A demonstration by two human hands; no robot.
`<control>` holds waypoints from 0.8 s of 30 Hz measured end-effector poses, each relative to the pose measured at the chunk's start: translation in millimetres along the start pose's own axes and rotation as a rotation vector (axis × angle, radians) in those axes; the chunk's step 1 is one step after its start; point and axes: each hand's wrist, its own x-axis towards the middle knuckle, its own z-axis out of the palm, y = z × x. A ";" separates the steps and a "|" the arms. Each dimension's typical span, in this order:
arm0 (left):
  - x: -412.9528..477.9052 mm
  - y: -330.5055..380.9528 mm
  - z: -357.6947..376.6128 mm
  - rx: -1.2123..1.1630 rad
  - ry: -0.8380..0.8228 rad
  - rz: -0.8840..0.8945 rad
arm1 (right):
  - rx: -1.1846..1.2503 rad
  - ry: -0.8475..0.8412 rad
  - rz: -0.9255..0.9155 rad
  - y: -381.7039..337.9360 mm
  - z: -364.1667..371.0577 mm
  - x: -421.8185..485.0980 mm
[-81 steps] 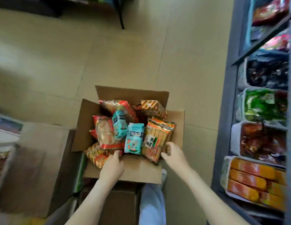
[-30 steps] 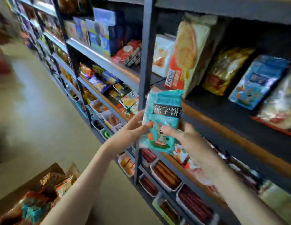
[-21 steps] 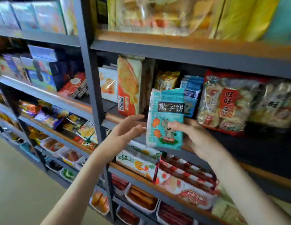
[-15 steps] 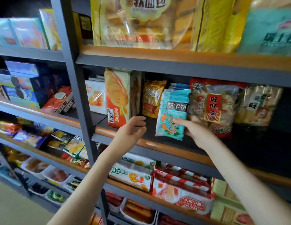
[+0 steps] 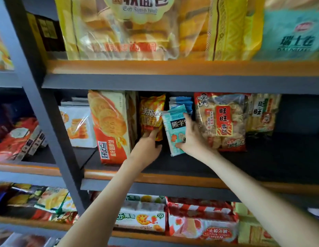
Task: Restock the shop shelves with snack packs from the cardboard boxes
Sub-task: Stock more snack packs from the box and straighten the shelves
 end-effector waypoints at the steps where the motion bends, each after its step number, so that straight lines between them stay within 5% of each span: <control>1: 4.4 0.9 0.9 -0.028 -0.019 0.020 | -0.129 -0.028 -0.039 -0.5 -0.4 -4.1; 8: 33.1 11.6 9.6 -0.235 -0.080 0.219 | -0.596 0.105 -0.173 6.0 5.2 0.6; 24: 22.5 1.6 10.6 0.154 -0.085 0.098 | -0.607 -0.029 -0.176 8.9 -2.7 4.8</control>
